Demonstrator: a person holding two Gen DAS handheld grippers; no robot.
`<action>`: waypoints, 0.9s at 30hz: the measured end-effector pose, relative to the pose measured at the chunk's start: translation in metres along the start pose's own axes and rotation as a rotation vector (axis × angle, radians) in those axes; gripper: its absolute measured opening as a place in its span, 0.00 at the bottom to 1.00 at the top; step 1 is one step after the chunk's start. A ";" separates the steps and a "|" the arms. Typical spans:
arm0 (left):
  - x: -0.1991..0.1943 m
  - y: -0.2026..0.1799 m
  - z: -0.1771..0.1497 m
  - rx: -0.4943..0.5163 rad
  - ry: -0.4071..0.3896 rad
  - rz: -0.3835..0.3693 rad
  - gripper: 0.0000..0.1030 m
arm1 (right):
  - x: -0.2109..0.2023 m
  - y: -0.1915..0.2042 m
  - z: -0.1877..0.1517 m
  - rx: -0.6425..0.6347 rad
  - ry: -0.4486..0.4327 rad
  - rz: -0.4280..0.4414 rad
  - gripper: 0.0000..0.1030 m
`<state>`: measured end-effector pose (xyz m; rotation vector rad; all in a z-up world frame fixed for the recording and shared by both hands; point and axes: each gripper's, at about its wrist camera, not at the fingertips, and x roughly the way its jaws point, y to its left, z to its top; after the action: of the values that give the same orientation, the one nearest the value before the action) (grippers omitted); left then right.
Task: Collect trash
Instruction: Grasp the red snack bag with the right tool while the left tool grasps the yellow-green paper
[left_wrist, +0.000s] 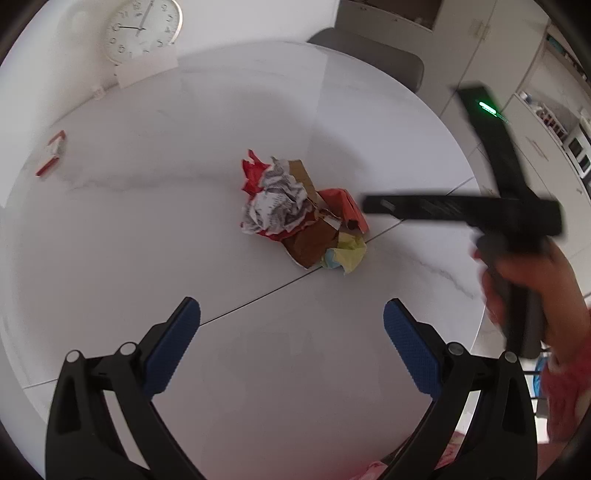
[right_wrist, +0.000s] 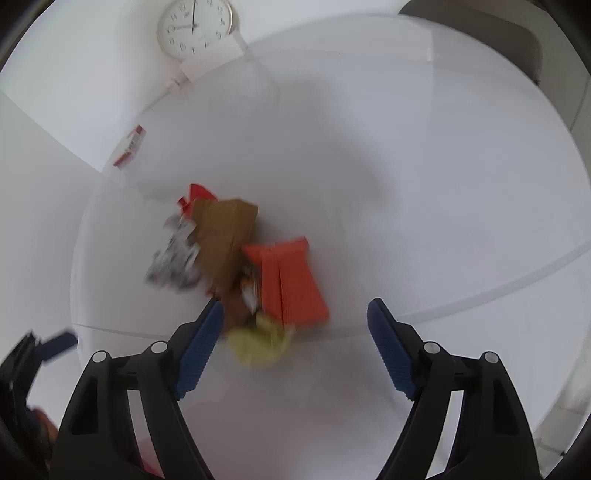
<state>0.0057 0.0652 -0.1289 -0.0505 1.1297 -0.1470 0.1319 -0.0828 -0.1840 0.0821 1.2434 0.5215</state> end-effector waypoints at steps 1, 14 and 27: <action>0.004 -0.002 0.002 0.009 0.004 -0.006 0.92 | 0.010 0.001 0.007 -0.009 0.021 -0.002 0.73; 0.045 -0.030 0.019 0.058 0.061 -0.060 0.90 | 0.026 -0.017 0.024 -0.011 0.050 0.033 0.33; 0.118 -0.039 0.032 -0.507 0.212 -0.051 0.79 | -0.088 -0.108 -0.039 0.167 -0.094 0.013 0.34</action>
<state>0.0801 0.0089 -0.2171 -0.5254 1.3558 0.0943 0.1129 -0.2234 -0.1557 0.2528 1.1929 0.4192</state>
